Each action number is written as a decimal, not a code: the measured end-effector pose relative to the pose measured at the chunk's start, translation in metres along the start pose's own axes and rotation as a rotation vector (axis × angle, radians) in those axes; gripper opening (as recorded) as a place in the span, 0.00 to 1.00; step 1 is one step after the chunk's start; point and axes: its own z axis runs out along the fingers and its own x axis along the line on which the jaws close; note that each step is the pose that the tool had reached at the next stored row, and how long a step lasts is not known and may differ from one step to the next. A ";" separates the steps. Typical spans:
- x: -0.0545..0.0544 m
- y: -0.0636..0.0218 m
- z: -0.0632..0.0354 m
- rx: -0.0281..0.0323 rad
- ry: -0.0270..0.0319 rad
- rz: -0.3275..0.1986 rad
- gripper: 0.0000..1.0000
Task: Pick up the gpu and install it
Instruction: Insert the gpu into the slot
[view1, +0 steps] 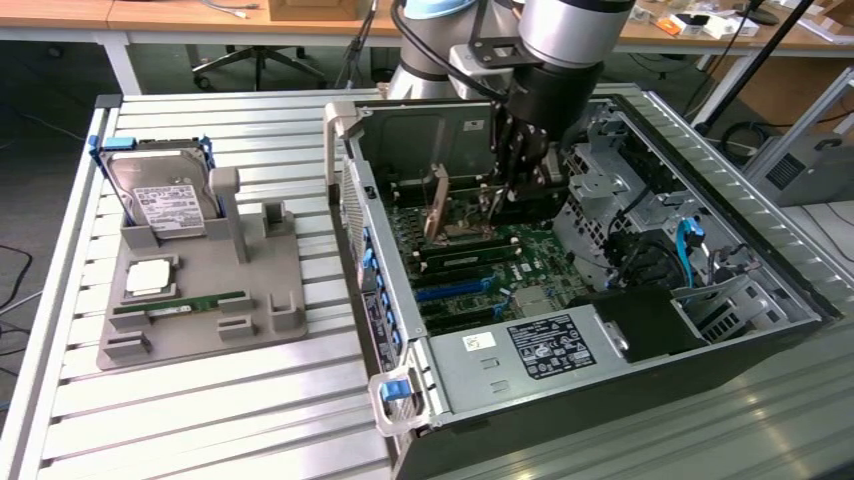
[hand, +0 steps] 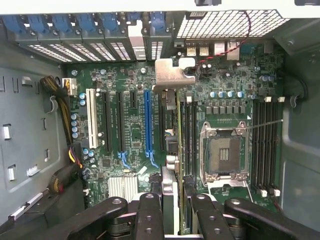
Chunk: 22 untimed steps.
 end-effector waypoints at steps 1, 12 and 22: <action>0.000 0.0002 0.0001 -0.0001 0.0000 0.000 0.27; 0.002 0.0021 0.0011 -0.0001 0.0000 0.000 0.27; 0.004 0.0035 0.0021 -0.0001 0.0000 0.000 0.27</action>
